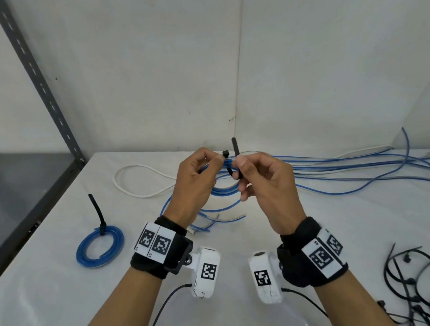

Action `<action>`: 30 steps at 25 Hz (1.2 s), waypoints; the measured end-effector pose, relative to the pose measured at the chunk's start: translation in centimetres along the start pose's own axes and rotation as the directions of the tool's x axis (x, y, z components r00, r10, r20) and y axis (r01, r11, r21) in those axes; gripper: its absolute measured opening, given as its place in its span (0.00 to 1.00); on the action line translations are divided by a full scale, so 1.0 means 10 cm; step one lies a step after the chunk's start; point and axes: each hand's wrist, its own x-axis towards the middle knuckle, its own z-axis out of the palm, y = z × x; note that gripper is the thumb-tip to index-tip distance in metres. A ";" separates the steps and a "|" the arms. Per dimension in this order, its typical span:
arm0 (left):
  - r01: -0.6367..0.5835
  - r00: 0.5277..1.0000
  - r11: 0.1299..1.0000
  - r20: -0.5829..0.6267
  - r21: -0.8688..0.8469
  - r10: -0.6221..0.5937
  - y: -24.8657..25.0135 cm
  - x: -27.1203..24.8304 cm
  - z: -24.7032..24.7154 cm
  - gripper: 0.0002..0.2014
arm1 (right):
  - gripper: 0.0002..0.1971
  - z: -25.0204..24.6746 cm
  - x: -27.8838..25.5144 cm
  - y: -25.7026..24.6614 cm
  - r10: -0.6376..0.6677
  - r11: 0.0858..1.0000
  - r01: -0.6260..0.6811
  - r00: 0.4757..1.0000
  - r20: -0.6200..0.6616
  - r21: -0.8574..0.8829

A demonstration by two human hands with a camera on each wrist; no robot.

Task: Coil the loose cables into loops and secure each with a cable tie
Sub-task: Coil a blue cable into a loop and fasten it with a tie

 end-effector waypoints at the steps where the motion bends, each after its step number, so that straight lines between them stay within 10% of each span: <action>1: -0.006 1.000 1.000 -0.002 0.007 0.006 0.00 0.00 0.00 0.13 | 0.11 -0.01 -0.01 -0.01 0.043 0.999 -0.043 0.999 0.011 -0.015; 30: -0.005 1.000 1.000 0.012 -0.029 0.006 0.01 -0.01 0.01 0.08 | 0.15 -0.02 0.00 -0.07 0.193 0.981 -0.194 0.979 0.065 0.005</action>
